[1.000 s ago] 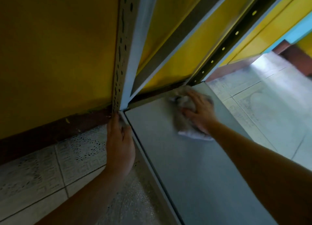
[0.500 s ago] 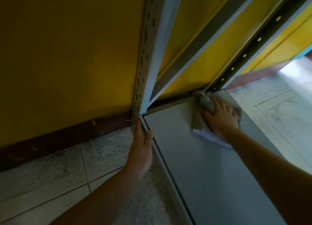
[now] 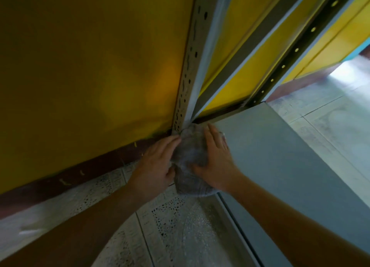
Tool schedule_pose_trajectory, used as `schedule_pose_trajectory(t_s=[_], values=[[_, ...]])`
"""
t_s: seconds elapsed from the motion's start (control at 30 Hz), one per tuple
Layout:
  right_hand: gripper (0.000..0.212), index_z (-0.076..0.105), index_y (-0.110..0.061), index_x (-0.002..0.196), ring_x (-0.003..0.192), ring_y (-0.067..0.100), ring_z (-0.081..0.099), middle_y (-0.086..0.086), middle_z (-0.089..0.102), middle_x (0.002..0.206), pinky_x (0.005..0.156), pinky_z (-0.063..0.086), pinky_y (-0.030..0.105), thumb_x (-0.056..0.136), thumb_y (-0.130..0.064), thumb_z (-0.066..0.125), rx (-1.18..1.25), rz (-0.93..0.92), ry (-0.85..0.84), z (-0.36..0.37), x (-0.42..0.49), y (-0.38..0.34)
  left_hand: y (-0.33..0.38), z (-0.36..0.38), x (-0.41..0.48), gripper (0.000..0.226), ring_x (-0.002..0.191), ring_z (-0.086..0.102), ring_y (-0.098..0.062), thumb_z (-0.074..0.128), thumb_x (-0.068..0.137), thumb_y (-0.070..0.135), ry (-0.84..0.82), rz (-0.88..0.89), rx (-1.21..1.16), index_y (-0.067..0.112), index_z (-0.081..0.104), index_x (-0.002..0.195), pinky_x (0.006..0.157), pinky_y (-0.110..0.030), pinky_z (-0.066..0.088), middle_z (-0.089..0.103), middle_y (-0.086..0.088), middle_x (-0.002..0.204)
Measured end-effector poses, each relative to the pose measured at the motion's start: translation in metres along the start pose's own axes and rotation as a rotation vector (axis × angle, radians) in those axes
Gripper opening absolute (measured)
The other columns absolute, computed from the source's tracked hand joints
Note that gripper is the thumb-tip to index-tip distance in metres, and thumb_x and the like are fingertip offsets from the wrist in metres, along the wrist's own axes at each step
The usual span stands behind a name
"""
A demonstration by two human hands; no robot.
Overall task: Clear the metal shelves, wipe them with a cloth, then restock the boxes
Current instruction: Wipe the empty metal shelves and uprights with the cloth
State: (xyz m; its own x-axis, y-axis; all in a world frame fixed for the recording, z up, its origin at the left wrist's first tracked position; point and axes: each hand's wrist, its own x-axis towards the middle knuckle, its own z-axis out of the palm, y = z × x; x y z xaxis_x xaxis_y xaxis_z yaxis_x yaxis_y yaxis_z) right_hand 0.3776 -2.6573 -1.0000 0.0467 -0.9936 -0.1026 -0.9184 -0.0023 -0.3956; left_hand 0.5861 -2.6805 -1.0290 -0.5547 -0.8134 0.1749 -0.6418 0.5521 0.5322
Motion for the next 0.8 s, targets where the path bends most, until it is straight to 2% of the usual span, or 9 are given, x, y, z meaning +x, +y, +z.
schedule_pose_trajectory(t_s=[0.1, 0.17, 0.23, 0.27, 0.33, 0.47, 0.6, 0.7, 0.8], values=[[0.125, -0.021, -0.01, 0.157, 0.152, 0.02, -0.022, 0.007, -0.027, 0.164, 0.128, -0.004, 0.042, 0.082, -0.08, 0.051, -0.253, -0.011, -0.192, 0.005, -0.029, 0.016, 0.005, 0.0, 0.042, 0.103, 0.15, -0.026, -0.008, 0.066, 0.094, 0.031, -0.254, 0.27, 0.289, 0.019, -0.013, 0.16, 0.123, -0.028, -0.011, -0.026, 0.008, 0.165], [0.119, -0.026, -0.008, 0.154, 0.15, 0.021, -0.028, 0.01, -0.034, 0.16, 0.128, -0.005, 0.042, 0.09, -0.07, 0.052, -0.286, 0.0, -0.177, 0.02, -0.034, 0.015, 0.009, 0.002, 0.065, 0.111, 0.144, -0.035, -0.008, 0.068, 0.093, 0.027, -0.368, 0.297, 0.426, 0.018, -0.022, 0.157, 0.115, -0.025, -0.022, -0.035, 0.006, 0.161], [0.11, -0.022, -0.006, 0.157, 0.152, 0.026, -0.024, 0.014, -0.029, 0.164, 0.127, -0.005, 0.044, 0.095, -0.062, 0.051, -0.291, 0.033, -0.126, 0.028, -0.035, 0.007, 0.009, 0.011, 0.079, 0.114, 0.145, -0.03, -0.008, 0.071, 0.091, 0.023, -0.467, 0.284, 0.504, 0.017, -0.022, 0.157, 0.114, -0.024, -0.023, -0.034, 0.005, 0.162], [0.105, -0.02, -0.005, 0.157, 0.154, 0.027, -0.021, 0.015, -0.026, 0.165, 0.127, -0.004, 0.045, 0.098, -0.056, 0.05, -0.306, 0.052, -0.105, 0.032, -0.035, 0.002, 0.006, 0.015, 0.082, 0.116, 0.148, -0.026, -0.01, 0.072, 0.09, 0.024, -0.477, 0.278, 0.499, 0.018, -0.021, 0.158, 0.118, -0.027, -0.018, -0.031, 0.004, 0.163], [0.095, -0.018, -0.005, 0.157, 0.155, 0.029, -0.016, 0.016, -0.021, 0.166, 0.128, 0.002, 0.047, 0.102, -0.044, 0.049, -0.313, 0.113, -0.042, 0.038, -0.041, -0.003, 0.004, 0.028, 0.083, 0.114, 0.153, -0.017, -0.015, 0.072, 0.09, 0.027, -0.452, 0.307, 0.523, 0.018, -0.02, 0.157, 0.125, -0.033, -0.005, -0.022, 0.001, 0.167], [0.081, -0.013, -0.006, 0.159, 0.156, 0.025, -0.011, 0.013, -0.016, 0.168, 0.128, 0.004, 0.044, 0.105, -0.028, 0.043, -0.237, 0.148, 0.008, 0.046, -0.083, -0.01, 0.025, 0.037, 0.052, 0.1, 0.156, -0.005, -0.021, 0.063, 0.094, 0.03, -0.403, 0.359, 0.607, 0.011, -0.012, 0.158, 0.126, -0.036, 0.005, -0.01, -0.006, 0.169], [0.089, -0.017, -0.007, 0.158, 0.156, 0.024, -0.013, 0.011, -0.02, 0.168, 0.127, -0.002, 0.048, 0.103, -0.026, 0.049, -0.297, 0.291, 0.043, 0.042, -0.195, 0.009, 0.097, 0.057, 0.006, 0.109, 0.156, 0.005, -0.024, 0.072, 0.086, 0.037, -0.476, 0.566, 0.504, 0.009, -0.002, 0.161, 0.126, -0.039, 0.011, -0.002, -0.007, 0.169], [0.092, -0.019, -0.008, 0.158, 0.156, 0.023, -0.013, 0.01, -0.019, 0.168, 0.126, -0.003, 0.05, 0.101, -0.026, 0.052, -0.34, 0.425, -0.028, 0.038, -0.292, 0.022, 0.155, 0.09, -0.033, 0.119, 0.153, 0.018, -0.027, 0.082, 0.07, 0.042, -0.531, 0.783, 0.42, 0.006, 0.013, 0.16, 0.124, -0.038, 0.013, 0.014, -0.012, 0.167], [0.097, -0.022, -0.011, 0.157, 0.156, 0.021, -0.014, 0.008, -0.022, 0.167, 0.127, -0.002, 0.048, 0.1, -0.023, 0.055, -0.357, 0.541, -0.053, 0.038, -0.376, 0.033, 0.214, 0.118, -0.071, 0.12, 0.147, 0.03, -0.028, 0.086, 0.061, 0.05, -0.583, 0.872, 0.394, 0.002, 0.029, 0.155, 0.119, -0.038, 0.014, 0.03, -0.016, 0.162]])
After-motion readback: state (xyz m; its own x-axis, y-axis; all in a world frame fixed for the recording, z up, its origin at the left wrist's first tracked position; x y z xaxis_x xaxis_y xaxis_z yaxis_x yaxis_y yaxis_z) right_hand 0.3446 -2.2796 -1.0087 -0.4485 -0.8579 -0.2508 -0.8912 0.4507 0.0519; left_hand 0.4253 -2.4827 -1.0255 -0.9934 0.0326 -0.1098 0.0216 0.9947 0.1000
